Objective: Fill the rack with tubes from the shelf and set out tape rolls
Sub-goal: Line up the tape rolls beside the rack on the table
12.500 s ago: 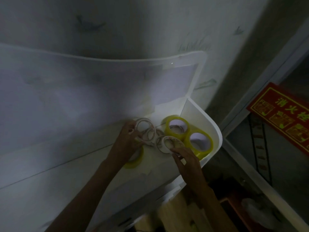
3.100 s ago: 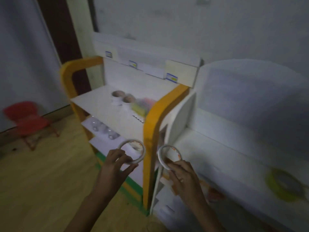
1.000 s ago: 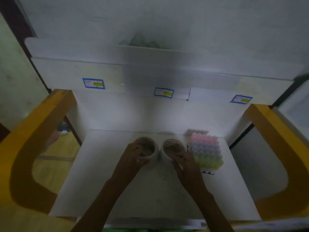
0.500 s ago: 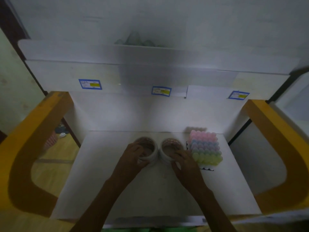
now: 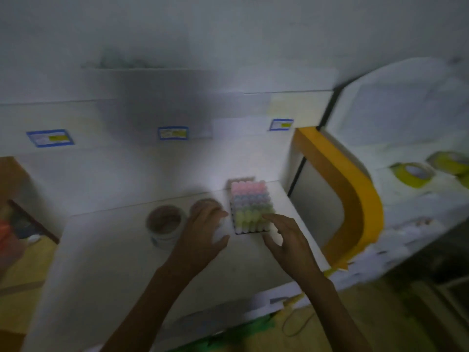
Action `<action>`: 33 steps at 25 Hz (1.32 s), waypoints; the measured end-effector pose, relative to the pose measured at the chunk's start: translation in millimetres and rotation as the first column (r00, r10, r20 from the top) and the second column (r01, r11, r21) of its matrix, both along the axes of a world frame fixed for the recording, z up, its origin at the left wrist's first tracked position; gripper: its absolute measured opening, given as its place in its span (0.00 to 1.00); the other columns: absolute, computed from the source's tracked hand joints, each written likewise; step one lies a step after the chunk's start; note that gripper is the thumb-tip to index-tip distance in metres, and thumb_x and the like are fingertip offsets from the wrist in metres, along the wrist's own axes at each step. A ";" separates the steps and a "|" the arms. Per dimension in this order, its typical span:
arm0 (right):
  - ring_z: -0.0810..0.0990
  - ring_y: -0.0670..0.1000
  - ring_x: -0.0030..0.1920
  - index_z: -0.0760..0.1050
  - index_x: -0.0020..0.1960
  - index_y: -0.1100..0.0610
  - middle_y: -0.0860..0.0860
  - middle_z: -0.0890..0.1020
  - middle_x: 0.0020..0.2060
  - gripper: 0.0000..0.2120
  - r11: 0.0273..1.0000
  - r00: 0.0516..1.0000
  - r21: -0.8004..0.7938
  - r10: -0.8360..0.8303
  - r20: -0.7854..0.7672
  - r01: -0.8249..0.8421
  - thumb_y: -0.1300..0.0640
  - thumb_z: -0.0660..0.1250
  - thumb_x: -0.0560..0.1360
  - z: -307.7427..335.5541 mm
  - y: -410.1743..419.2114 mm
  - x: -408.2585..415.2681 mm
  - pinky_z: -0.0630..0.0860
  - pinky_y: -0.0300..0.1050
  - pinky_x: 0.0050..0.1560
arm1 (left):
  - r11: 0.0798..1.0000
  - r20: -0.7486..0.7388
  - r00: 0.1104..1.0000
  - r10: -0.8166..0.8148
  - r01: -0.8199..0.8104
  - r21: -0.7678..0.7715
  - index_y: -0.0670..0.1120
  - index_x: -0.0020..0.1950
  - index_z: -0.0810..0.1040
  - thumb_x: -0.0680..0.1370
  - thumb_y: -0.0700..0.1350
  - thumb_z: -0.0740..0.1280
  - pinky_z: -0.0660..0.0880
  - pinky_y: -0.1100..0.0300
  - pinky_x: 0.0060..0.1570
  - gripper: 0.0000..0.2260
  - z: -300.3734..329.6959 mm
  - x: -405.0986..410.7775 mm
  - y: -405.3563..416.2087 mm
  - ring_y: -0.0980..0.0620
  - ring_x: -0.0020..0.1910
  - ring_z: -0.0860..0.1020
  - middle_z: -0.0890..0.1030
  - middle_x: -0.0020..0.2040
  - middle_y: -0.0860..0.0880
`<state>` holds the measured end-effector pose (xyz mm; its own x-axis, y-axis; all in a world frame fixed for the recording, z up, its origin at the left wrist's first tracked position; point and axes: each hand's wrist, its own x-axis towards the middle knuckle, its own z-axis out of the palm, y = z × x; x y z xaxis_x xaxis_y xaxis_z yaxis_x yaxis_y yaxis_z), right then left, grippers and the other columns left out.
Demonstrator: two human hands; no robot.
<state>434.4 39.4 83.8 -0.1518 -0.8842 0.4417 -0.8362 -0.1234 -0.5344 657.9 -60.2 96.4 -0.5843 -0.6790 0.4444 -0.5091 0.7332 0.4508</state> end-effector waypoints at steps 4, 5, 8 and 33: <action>0.74 0.48 0.62 0.72 0.67 0.49 0.46 0.76 0.63 0.19 0.995 0.994 0.014 -0.098 0.051 0.097 0.48 0.64 0.77 8.2 62.9 -60.9 0.77 0.48 0.57 | 0.993 0.006 0.994 -0.114 0.114 -0.022 0.45 0.61 0.76 0.72 0.54 0.64 0.73 0.53 0.59 0.21 6.5 -75.9 44.5 0.49 0.60 0.73 0.76 0.60 0.47; 0.74 0.48 0.62 0.72 0.67 0.49 0.46 0.76 0.63 0.19 0.993 0.992 0.007 -0.116 0.057 0.115 0.47 0.64 0.77 10.8 80.6 -75.5 0.77 0.47 0.56 | 0.990 0.000 0.990 -0.140 0.140 -0.019 0.46 0.61 0.76 0.72 0.55 0.64 0.74 0.53 0.59 0.21 8.6 -96.4 58.9 0.49 0.61 0.73 0.75 0.61 0.48; 0.74 0.48 0.62 0.72 0.67 0.49 0.46 0.76 0.64 0.20 0.986 0.984 -0.003 -0.166 0.058 0.167 0.45 0.62 0.77 11.6 143.8 -128.8 0.77 0.45 0.56 | 0.978 -0.025 0.977 -0.210 0.210 -0.018 0.47 0.65 0.74 0.74 0.55 0.65 0.71 0.55 0.62 0.21 12.7 -165.9 111.7 0.51 0.64 0.70 0.73 0.64 0.50; 0.67 0.41 0.65 0.70 0.68 0.46 0.41 0.71 0.64 0.19 0.840 0.854 0.204 -0.519 0.036 0.502 0.49 0.65 0.78 17.7 240.1 -598.1 0.60 0.31 0.62 | 0.919 -0.045 0.918 -0.394 0.392 -0.043 0.46 0.60 0.76 0.70 0.51 0.69 0.77 0.53 0.50 0.20 -3.6 -685.1 155.4 0.47 0.55 0.75 0.78 0.56 0.47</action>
<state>-163.7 279.5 101.5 -0.6340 -0.7330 0.2463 -0.7032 0.4140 -0.5780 -27.2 95.2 92.8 -0.7769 -0.3839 0.4991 -0.1534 0.8841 0.4413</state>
